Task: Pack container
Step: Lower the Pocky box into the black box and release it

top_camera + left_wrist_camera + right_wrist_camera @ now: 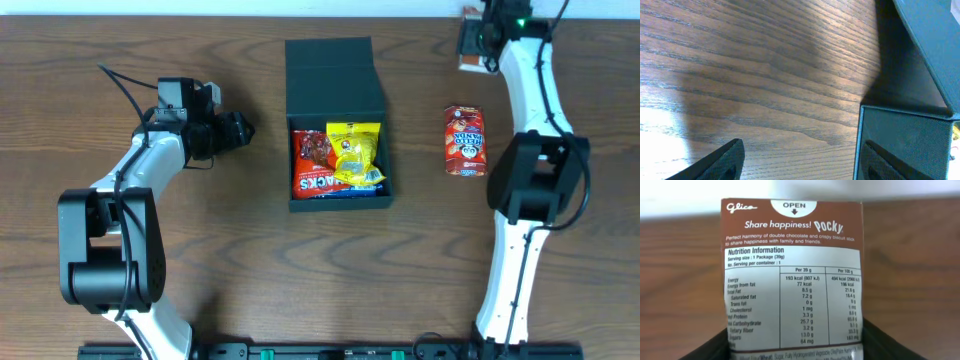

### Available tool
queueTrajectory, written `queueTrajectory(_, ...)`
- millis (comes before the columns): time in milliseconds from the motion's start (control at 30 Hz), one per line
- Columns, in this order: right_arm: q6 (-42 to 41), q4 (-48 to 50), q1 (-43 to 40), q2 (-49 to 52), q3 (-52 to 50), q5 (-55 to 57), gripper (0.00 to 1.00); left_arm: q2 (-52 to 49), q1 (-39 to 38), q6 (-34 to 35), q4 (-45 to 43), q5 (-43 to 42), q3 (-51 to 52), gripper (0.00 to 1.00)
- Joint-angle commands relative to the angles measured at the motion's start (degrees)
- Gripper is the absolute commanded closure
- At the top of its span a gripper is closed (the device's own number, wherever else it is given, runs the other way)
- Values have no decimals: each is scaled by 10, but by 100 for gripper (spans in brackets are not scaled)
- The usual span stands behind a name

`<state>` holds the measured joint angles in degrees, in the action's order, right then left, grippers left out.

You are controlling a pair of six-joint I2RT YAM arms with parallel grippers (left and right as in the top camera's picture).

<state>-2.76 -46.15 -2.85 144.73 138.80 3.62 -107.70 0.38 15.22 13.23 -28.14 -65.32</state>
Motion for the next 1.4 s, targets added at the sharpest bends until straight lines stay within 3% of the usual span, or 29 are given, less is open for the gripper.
queueTrajectory(0, 3, -37, 46, 1, 66, -11, 45, -9, 3, 2, -3, -4, -4, 25)
queueTrajectory(733, -103, -400, 328, -72, 104, -43, 50, -9, 29, -50, -4, -10, -5, 24)
queueTrajectory(1167, -241, -484, 375, -67, 83, -17, 54, -9, 30, -65, -4, -45, -5, 25)
queueTrajectory(1200, -255, -473, 375, -67, 66, -17, 33, -9, 30, -65, -4, -45, -5, 25)
queueTrajectory(1267, -255, -464, 377, -67, 45, -17, 8, -9, 30, -65, -4, -45, -5, 25)
queueTrajectory(1300, -252, -462, 378, -67, 35, -17, 1, -9, 30, -65, -4, -45, -5, 25)
queueTrajectory(1367, -230, -456, 378, -67, 30, -17, 1, -9, 30, -65, -4, -45, -5, 25)
